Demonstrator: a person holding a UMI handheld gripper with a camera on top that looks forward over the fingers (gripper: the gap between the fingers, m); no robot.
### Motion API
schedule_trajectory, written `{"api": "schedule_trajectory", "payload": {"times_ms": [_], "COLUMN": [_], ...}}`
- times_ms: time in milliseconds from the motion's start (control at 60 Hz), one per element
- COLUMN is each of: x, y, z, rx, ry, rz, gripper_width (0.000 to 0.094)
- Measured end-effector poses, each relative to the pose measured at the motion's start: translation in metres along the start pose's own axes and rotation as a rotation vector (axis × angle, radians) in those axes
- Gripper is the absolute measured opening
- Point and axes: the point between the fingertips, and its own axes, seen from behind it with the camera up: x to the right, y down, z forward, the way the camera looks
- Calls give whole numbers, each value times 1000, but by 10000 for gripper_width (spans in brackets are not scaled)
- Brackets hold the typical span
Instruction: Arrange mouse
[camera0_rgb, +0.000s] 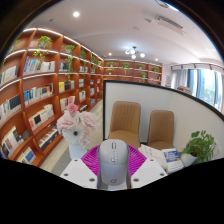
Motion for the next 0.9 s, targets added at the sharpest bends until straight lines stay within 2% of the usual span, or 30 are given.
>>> {"api": "schedule_trajectory", "payload": {"times_ms": [67,150,300,367,517,683,700,717,800,900], "x": [36,73,118,121,119,103,104,105,106,106], "y": [3,35,132,183,264,328,321,322,322,324], "z": [-1,4,36,48,66,77,82,83,78,80], "rx": [5,-38,-205,-283,-419,-496,-446,-435,-443,-442], "ry": [30,55,77,77,54,23,31,41,47,45], "rz": [6,20,17,30,45,80,85,94,103,104], "gripper_width": [331,331,331,333,332,346,343,344,369,440]}}
